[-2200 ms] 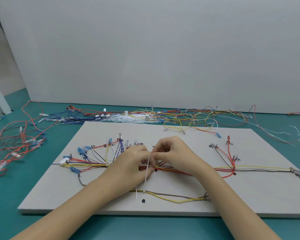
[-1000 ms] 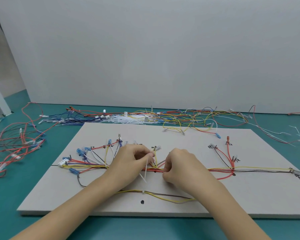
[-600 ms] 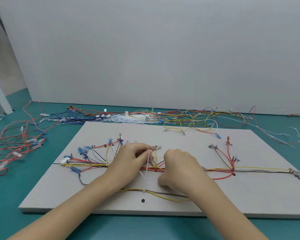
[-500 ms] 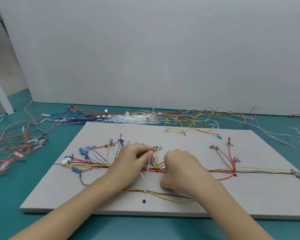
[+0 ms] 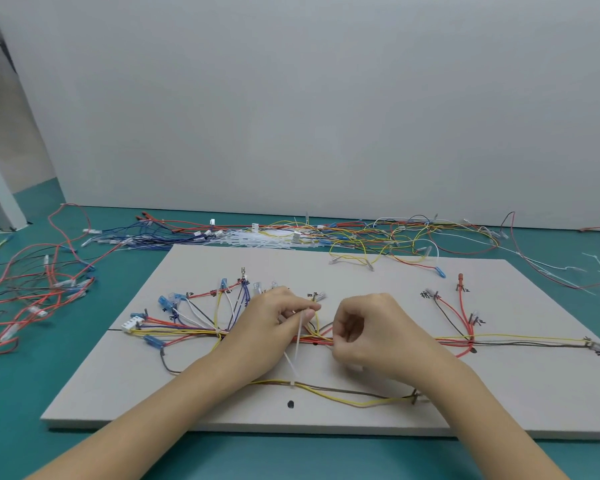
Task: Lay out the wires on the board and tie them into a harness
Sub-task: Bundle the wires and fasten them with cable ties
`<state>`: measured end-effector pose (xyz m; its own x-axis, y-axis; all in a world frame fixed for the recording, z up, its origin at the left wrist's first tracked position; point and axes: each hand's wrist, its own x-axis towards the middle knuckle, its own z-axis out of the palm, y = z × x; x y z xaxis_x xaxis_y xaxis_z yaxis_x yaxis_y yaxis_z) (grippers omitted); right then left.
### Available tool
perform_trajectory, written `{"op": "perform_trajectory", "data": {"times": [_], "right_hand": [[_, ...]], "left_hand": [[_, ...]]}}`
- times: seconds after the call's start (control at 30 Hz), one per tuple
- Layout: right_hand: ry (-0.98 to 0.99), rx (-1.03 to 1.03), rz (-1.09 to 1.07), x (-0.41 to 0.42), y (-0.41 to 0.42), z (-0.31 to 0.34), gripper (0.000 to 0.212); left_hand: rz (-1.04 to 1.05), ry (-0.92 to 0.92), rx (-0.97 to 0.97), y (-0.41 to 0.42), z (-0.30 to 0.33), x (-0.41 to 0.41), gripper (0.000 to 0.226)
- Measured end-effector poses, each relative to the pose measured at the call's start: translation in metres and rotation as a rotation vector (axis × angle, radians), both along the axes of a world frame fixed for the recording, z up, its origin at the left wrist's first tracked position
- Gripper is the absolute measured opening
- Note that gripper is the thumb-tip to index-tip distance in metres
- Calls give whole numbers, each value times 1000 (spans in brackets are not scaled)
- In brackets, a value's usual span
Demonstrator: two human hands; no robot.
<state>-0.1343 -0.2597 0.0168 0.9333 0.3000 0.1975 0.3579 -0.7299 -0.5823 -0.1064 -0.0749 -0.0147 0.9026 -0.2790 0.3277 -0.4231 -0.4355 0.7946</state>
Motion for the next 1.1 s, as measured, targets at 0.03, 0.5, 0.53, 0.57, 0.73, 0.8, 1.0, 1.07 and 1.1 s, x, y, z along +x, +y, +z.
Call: {"op": "perform_trajectory", "data": {"times": [0.03, 0.5, 0.53, 0.57, 0.73, 0.8, 1.0, 1.07, 1.1], "right_hand": [[28, 52, 11, 1, 0, -1, 20], [79, 394, 98, -2, -3, 2, 20], [89, 410, 103, -2, -4, 2, 21], [98, 424, 105, -2, -4, 2, 22], [120, 452, 118, -2, -6, 4, 22], [113, 444, 113, -2, -4, 3, 23], [37, 456, 14, 0, -2, 0, 23], [27, 472, -14, 1, -4, 0, 21], [28, 476, -20, 2, -5, 0, 21]], "left_hand": [[0, 0, -3, 0, 0, 0, 18], [-7, -36, -2, 1, 2, -2, 18], [-4, -36, -12, 2, 2, -2, 18], [-2, -37, -17, 2, 2, -2, 19], [-3, -44, -20, 1, 2, -3, 18], [4, -48, -3, 1, 3, -3, 17], [-17, -18, 10, 0, 3, -4, 18], [-28, -6, 32, 0, 3, -4, 18], [-26, -7, 37, 0, 3, -4, 18]]}}
